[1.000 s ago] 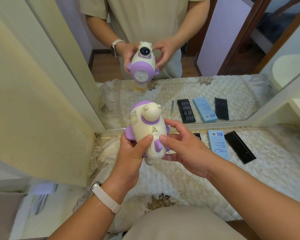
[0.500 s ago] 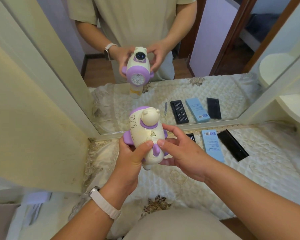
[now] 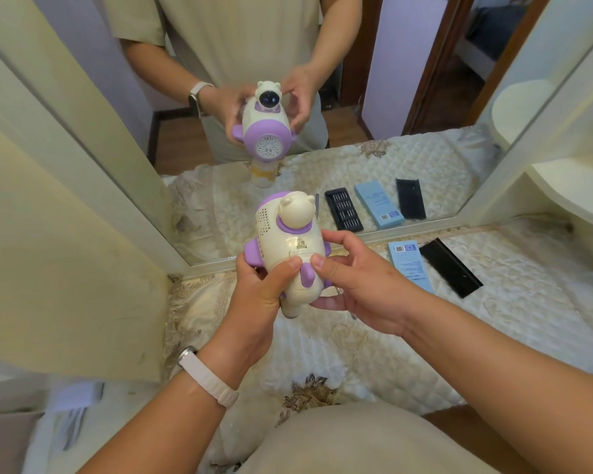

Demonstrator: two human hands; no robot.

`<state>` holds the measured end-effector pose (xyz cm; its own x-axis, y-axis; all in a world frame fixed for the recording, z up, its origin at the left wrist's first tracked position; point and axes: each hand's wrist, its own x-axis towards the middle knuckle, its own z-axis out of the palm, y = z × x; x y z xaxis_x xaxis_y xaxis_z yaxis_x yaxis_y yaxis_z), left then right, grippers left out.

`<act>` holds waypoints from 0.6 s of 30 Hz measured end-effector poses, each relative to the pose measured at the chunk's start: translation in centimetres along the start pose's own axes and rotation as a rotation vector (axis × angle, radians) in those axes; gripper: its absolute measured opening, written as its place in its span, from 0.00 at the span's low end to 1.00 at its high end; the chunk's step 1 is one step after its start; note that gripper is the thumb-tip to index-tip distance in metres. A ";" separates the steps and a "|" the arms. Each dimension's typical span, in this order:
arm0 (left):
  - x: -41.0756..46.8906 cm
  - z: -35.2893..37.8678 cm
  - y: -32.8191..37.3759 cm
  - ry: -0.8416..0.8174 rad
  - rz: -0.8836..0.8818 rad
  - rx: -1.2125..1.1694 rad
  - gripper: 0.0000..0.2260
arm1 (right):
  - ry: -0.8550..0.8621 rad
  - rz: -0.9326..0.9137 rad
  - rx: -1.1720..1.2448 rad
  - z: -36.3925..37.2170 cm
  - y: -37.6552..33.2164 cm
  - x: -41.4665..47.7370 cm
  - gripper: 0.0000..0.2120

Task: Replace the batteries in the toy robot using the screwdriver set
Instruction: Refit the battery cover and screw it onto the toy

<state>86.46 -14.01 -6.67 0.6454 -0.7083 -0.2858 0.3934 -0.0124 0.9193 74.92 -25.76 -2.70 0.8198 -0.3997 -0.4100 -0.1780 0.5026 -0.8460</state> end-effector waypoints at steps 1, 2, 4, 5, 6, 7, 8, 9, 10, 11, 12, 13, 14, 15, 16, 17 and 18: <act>0.0 0.0 -0.1 -0.001 -0.001 0.002 0.36 | 0.000 0.000 0.004 0.0 0.0 0.0 0.22; 0.0 0.0 -0.1 -0.001 -0.002 0.002 0.36 | 0.000 0.000 0.007 -0.1 0.1 -0.1 0.22; 0.1 0.1 -0.2 -0.007 0.003 0.002 0.36 | 0.000 0.000 0.011 -0.3 0.1 -0.1 0.23; 0.2 0.1 -0.3 -0.012 0.004 0.005 0.36 | -0.001 0.000 0.013 -0.4 0.2 -0.2 0.24; 0.3 0.1 -0.4 -0.017 0.003 0.007 0.35 | -0.003 0.000 0.014 -0.5 0.2 -0.2 0.25; 0.3 0.1 -0.5 -0.023 0.003 0.009 0.35 | -0.004 0.001 0.014 -0.5 0.2 -0.2 0.27; 0.3 0.0 -0.6 -0.028 -0.001 0.011 0.35 | -0.003 0.002 0.015 -0.6 0.3 -0.2 0.28; 0.4 0.0 -0.7 -0.035 -0.008 0.012 0.36 | -0.002 0.003 0.016 -0.7 0.3 -0.2 0.29; 0.5 -0.1 -0.8 -0.044 -0.014 0.015 0.36 | 0.000 0.005 0.017 -0.7 0.3 -0.2 0.29; 0.5 0.0 -0.9 -0.048 -0.015 0.015 0.36 | 0.002 0.008 0.017 -0.7 0.4 -0.3 0.29; 0.4 0.0 -1.0 -0.044 -0.014 0.016 0.36 | 0.005 0.011 0.016 -0.7 0.4 -0.3 0.30; 0.4 0.0 -1.0 -0.039 -0.013 0.015 0.36 | 0.010 0.012 0.012 -0.7 0.5 -0.3 0.30; 0.3 0.1 -1.0 -0.040 -0.017 0.017 0.35 | 0.015 0.011 0.005 -0.7 0.6 -0.3 0.29; 0.2 0.1 -1.0 -0.046 -0.016 0.023 0.36 | 0.018 0.007 -0.003 -0.7 0.6 -0.4 0.27; 0.0 0.1 -1.0 -0.055 -0.014 0.030 0.36 | 0.019 0.000 -0.009 -0.8 0.7 -0.5 0.25; -0.2 0.2 -0.9 -0.061 -0.009 0.034 0.36 | 0.017 -0.010 -0.011 -0.9 0.7 -0.7 0.25; -0.4 0.3 -0.7 -0.067 -0.005 0.038 0.36 | 0.011 -0.022 -0.006 -1.1 0.7 -0.8 0.25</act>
<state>85.73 -13.87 -7.11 0.5976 -0.7541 -0.2724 0.3704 -0.0417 0.9279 73.52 -25.90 -3.30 0.8176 -0.4188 -0.3951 -0.1637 0.4887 -0.8569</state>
